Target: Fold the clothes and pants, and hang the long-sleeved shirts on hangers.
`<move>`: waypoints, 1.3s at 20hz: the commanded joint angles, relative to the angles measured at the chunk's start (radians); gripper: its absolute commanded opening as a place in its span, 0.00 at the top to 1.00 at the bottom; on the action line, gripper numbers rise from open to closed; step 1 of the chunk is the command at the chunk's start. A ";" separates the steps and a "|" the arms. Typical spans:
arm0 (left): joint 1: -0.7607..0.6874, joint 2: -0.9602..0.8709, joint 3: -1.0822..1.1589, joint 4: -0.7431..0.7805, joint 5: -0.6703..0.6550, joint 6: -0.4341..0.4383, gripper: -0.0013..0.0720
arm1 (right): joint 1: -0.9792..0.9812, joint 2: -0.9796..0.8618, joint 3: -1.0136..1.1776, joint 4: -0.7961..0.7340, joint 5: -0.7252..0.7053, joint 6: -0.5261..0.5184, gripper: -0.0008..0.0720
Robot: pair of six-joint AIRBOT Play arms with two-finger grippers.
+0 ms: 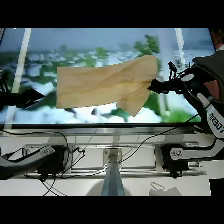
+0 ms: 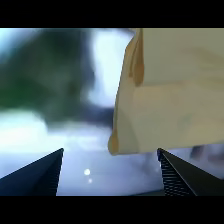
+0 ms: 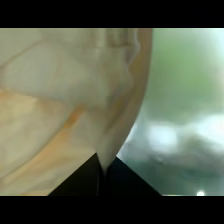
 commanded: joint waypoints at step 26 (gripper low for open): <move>-0.237 -0.179 -0.036 -0.167 -0.013 0.142 0.96 | 0.002 0.095 0.014 0.008 0.027 0.000 0.96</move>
